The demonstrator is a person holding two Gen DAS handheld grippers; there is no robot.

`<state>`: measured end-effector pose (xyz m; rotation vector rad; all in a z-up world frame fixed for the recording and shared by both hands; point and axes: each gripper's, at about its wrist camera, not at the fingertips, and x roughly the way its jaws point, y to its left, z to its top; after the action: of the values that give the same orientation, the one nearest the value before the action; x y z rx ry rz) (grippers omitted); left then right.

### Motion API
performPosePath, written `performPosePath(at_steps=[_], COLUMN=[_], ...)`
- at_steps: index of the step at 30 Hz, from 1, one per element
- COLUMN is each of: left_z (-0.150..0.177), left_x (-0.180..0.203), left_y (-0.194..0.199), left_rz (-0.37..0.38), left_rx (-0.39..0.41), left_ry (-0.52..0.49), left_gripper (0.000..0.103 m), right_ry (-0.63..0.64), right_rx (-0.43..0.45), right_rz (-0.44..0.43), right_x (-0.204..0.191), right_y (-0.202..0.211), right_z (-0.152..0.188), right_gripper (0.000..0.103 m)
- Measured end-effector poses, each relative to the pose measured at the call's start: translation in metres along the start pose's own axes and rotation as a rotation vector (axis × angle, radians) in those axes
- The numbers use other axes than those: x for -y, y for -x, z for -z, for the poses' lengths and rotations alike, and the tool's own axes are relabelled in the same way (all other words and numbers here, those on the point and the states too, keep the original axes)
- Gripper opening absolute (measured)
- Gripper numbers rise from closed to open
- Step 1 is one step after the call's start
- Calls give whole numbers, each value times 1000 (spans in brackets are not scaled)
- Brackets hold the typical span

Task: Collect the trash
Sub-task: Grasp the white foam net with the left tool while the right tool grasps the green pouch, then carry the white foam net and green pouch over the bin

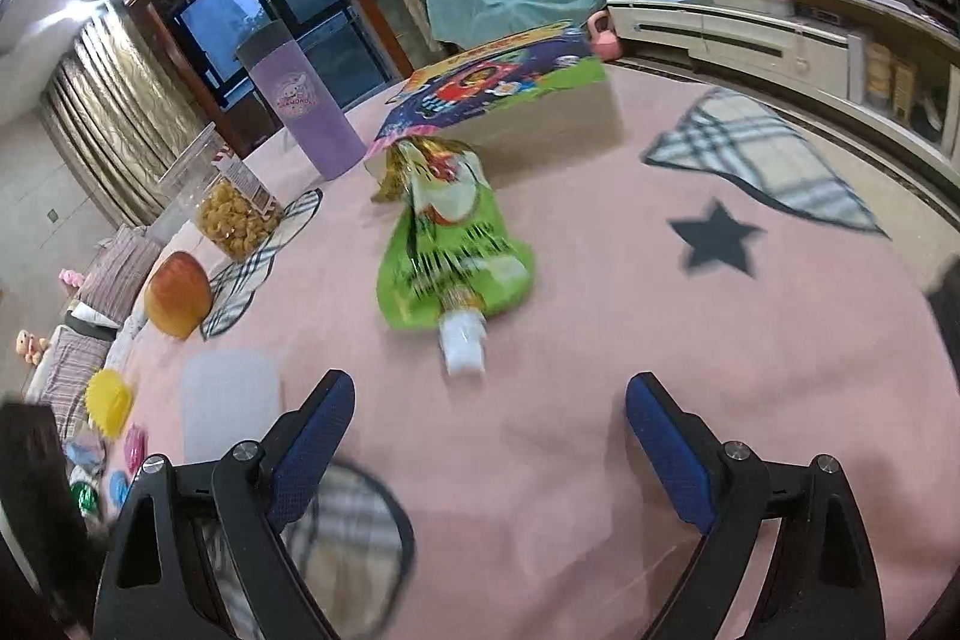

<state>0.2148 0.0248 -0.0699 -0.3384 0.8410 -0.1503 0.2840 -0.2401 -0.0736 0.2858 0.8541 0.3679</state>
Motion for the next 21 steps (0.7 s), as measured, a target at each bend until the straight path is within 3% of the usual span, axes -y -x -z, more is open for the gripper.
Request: performPosePath(at_steps=[8, 11, 12, 14, 16, 21], left_z=[0, 0, 0, 0, 0, 1], left_x=[1, 1, 2, 2, 3, 5], left_y=[-2, -2, -2, -2, -2, 0], left_rz=[-4, 0, 1, 2, 3, 9], left_rx=[1, 2, 1, 2, 1, 5], left_ry=[-13, -10, -11, -18, -21, -32], left_gripper=[38, 38, 38, 36, 36, 26], right_ry=[46, 77, 83, 94, 108, 78], right_rx=[-18, -34, -43, -37, -34, -43], right_rz=[24, 53, 58, 58, 52, 14], right_x=[-19, -24, -25, -26, -28, -21], right_y=[-44, -59, -63, -62, -58, -35], right_z=[-32, -41, -42, -42, -39, -25], right_gripper=[89, 75, 75, 71, 59, 55])
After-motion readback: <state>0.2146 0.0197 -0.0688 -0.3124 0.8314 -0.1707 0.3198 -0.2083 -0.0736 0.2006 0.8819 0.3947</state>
